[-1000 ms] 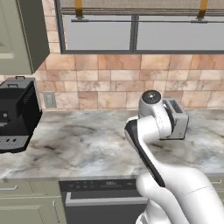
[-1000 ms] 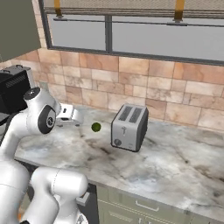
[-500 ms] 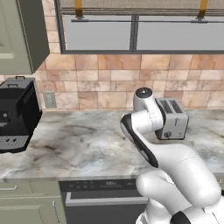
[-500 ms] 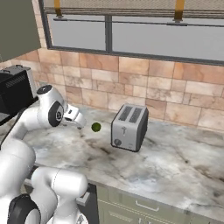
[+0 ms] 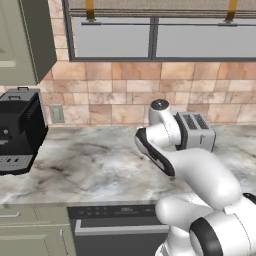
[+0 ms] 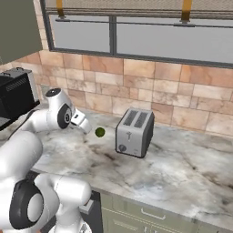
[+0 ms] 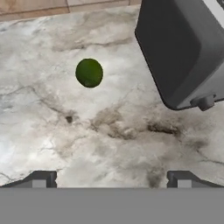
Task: Place the liquor on the top shelf of the fridge to keep it out of children's reach, and place the banana and lime on lower shelves for easy access.
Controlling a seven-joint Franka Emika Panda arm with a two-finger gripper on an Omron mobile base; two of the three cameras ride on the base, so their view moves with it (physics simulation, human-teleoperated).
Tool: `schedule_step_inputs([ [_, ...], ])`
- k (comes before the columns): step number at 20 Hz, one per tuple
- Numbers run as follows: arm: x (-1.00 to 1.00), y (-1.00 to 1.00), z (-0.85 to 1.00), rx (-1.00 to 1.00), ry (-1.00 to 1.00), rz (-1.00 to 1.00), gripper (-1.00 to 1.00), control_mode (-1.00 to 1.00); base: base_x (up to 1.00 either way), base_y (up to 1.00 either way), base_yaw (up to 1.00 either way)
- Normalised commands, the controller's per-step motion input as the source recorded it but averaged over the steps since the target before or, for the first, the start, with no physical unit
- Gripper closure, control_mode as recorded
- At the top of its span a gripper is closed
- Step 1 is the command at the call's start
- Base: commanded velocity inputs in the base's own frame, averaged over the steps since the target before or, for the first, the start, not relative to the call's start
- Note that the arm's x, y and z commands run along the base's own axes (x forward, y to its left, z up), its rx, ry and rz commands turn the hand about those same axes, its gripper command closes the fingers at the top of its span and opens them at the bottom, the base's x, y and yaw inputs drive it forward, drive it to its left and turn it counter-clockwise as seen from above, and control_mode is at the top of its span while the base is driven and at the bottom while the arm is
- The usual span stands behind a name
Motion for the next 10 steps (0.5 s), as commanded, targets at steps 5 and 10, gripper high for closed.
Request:
schedule_step_inputs([
  [5,0.34,0.0,-0.06,0.0,0.0,0.0,-1.0,-1.0,0.0,0.0,0.0],
  [10,0.33,0.0,-0.21,0.0,0.0,0.0,-1.0,-1.0,0.0,0.0,0.0],
])
